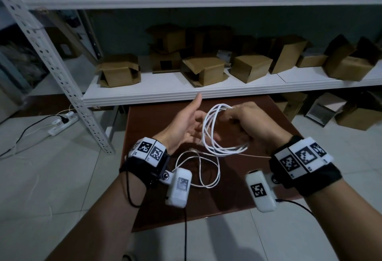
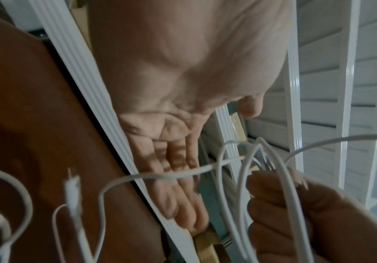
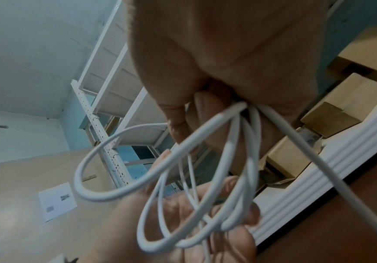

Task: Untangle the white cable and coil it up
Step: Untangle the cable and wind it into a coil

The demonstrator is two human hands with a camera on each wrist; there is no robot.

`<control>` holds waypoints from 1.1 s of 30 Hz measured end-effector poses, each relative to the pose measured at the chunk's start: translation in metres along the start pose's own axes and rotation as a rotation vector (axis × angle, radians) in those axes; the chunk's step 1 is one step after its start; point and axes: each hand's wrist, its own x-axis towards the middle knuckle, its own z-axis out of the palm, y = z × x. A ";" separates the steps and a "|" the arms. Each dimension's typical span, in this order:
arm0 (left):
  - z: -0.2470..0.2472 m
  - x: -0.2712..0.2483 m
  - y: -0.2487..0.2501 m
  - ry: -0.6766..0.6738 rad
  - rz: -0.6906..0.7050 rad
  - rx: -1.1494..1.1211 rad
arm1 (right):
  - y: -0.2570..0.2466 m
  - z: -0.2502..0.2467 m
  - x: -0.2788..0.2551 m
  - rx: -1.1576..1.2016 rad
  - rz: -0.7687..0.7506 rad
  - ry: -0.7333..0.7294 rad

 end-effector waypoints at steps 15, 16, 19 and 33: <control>-0.005 0.020 -0.023 0.580 -0.131 0.343 | 0.004 -0.002 0.007 0.035 -0.007 0.056; 0.000 0.020 -0.027 0.490 -0.253 0.312 | 0.005 -0.002 0.008 0.043 -0.008 0.056; 0.017 0.016 -0.037 0.302 -0.406 0.154 | 0.007 0.000 0.010 0.064 -0.012 0.049; 0.029 0.016 -0.043 0.225 -0.422 -0.346 | 0.011 -0.006 0.015 0.260 -0.008 0.122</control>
